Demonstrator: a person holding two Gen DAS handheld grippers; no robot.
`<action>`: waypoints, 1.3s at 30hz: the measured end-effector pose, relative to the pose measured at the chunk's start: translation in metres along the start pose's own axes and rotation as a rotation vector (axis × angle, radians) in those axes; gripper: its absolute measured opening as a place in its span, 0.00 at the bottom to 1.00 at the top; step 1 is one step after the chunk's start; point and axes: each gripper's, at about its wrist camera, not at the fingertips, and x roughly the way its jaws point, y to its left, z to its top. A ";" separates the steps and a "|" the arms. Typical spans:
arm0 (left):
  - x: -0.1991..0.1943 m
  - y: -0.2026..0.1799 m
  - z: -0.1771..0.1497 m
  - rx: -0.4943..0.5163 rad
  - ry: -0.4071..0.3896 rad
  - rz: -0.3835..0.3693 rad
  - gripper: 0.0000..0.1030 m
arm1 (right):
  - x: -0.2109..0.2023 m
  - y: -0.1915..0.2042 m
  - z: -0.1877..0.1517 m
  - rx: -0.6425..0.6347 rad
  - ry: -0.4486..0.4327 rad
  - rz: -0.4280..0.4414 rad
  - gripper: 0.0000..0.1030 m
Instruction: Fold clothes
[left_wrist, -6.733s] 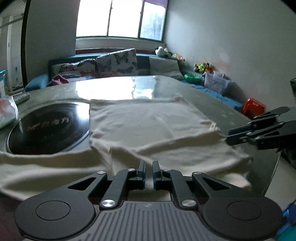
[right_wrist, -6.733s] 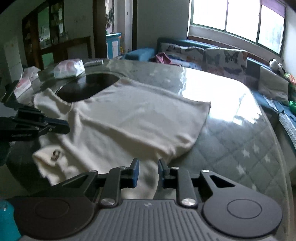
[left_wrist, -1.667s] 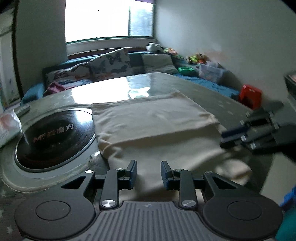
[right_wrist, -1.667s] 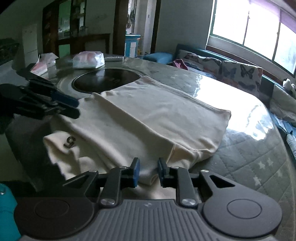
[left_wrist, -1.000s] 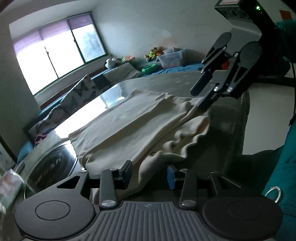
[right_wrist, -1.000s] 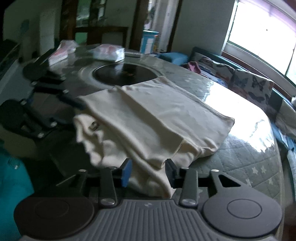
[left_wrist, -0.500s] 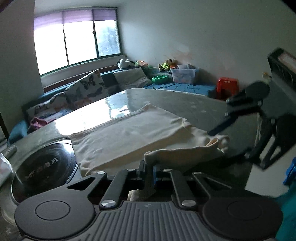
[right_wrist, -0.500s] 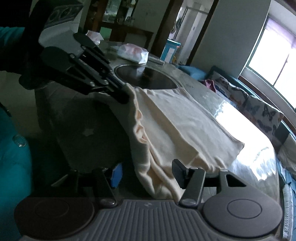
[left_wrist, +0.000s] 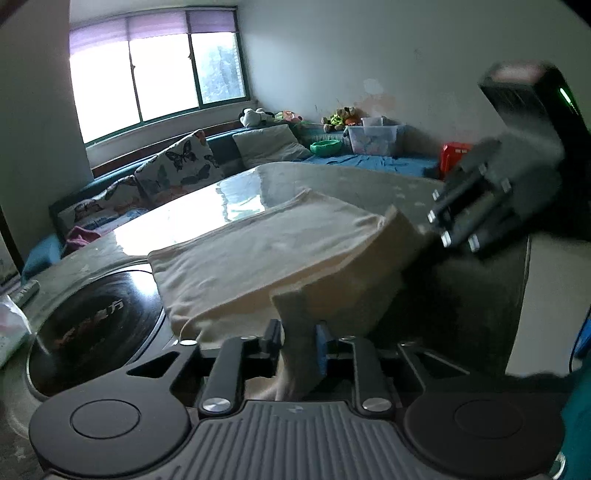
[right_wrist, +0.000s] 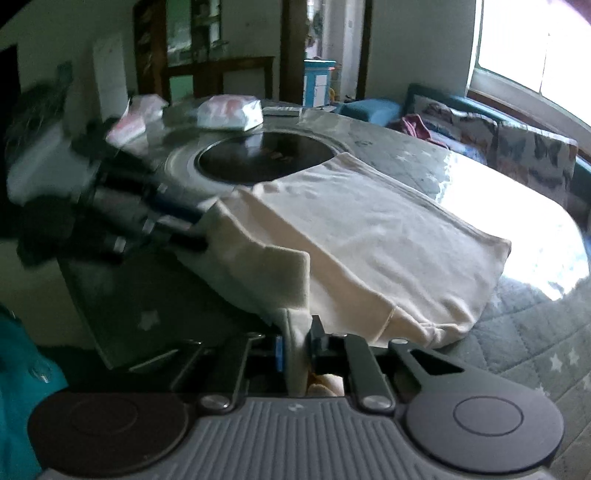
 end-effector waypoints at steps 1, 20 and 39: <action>0.000 -0.001 -0.003 0.014 0.006 0.009 0.28 | -0.001 -0.002 0.002 0.004 -0.002 0.002 0.10; -0.041 0.006 -0.007 0.049 -0.035 -0.006 0.06 | -0.039 0.005 0.003 0.022 -0.083 0.011 0.07; -0.058 0.020 0.039 -0.049 -0.107 -0.046 0.06 | -0.079 -0.013 0.019 0.095 -0.082 0.024 0.05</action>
